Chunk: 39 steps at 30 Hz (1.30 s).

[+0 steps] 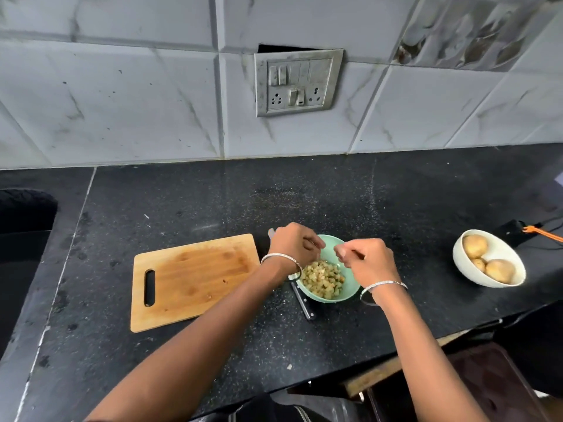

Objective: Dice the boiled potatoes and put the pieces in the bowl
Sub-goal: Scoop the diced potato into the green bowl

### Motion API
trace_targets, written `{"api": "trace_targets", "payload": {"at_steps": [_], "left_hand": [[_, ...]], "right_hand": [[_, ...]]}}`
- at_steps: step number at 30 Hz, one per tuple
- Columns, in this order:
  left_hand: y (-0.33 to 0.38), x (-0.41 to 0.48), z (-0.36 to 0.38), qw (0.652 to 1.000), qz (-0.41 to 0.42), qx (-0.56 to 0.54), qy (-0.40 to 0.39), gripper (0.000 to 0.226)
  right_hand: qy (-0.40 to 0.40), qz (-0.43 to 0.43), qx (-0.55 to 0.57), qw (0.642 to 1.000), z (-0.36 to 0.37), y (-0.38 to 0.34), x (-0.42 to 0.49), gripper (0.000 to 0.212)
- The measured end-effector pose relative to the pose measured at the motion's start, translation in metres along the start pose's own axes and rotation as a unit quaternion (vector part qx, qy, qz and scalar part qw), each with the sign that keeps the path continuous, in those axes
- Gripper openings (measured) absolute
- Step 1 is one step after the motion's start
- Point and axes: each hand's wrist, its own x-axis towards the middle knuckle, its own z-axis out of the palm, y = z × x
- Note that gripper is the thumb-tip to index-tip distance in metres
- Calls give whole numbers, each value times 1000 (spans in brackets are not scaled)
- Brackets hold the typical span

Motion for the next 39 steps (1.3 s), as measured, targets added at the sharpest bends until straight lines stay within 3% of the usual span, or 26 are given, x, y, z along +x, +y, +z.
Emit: {"api": "trace_targets", "payload": {"at_steps": [2, 4, 7, 9, 10, 11, 12, 14, 15, 17, 20, 21, 22, 24, 25, 28, 29, 32, 33, 36, 39], "left_hand": [[7, 4, 7, 994, 22, 103, 34, 18], [13, 2, 10, 990, 26, 127, 52, 14], [19, 0, 10, 984, 46, 152, 80, 19], [19, 1, 9, 981, 71, 154, 90, 35], [20, 0, 10, 982, 76, 145, 94, 39], [18, 0, 12, 983, 72, 137, 97, 39], [17, -1, 14, 983, 65, 138, 98, 37], [10, -1, 17, 983, 51, 156, 82, 31], [5, -1, 18, 984, 53, 159, 66, 32], [-1, 0, 18, 986, 61, 152, 40, 36], [-5, 0, 18, 993, 67, 78, 53, 30], [-4, 1, 18, 995, 59, 49, 62, 26], [-5, 0, 18, 997, 52, 22, 61, 23], [-7, 1, 17, 998, 54, -42, 16, 25], [-9, 0, 14, 996, 59, -63, -6, 26], [-6, -4, 4, 991, 73, -107, -31, 22], [-5, -5, 1, 989, 80, -116, -38, 21], [-2, -10, -9, 990, 90, -108, -21, 16], [-3, -10, -13, 991, 88, -102, 4, 16], [-10, -13, -29, 990, 67, -102, 74, 15], [-19, -21, -45, 989, 40, -95, 108, 15]], "right_hand": [[-61, 35, 1, 998, -3, 4, 4, 21], [-46, 39, 15, 998, -5, 3, 4, 22], [118, -55, -1, 992, -4, -7, 0, 14], [245, -151, -6, 958, 1, -14, -7, 7], [271, -180, -7, 945, 6, -15, -9, 5], [242, -181, -20, 953, 13, -10, -9, 5], [160, -148, -53, 975, 20, -6, -8, 7], [-32, -9, -127, 991, 30, 4, -8, 19], [-46, 22, -120, 991, 31, 7, -10, 24], [33, 20, -69, 997, 21, 5, -9, 31], [200, -77, -31, 976, 10, -6, -8, 27], [199, -98, -50, 974, 12, -7, -8, 23], [144, -92, -79, 982, 16, -6, -6, 20], [-13, -13, -156, 988, 25, 2, -5, 17], [-23, 8, -167, 986, 27, 3, -6, 16], [167, -70, -75, 980, 23, 2, -4, 18], [165, -86, -63, 980, 21, 4, 0, 18], [-17, -44, -122, 991, 21, 14, 6, 16], [1, -49, -119, 992, 20, 17, 8, 15], [157, -91, -9, 983, 11, 10, 4, 19], [212, -121, 66, 968, 9, 2, -7, 21]]}}
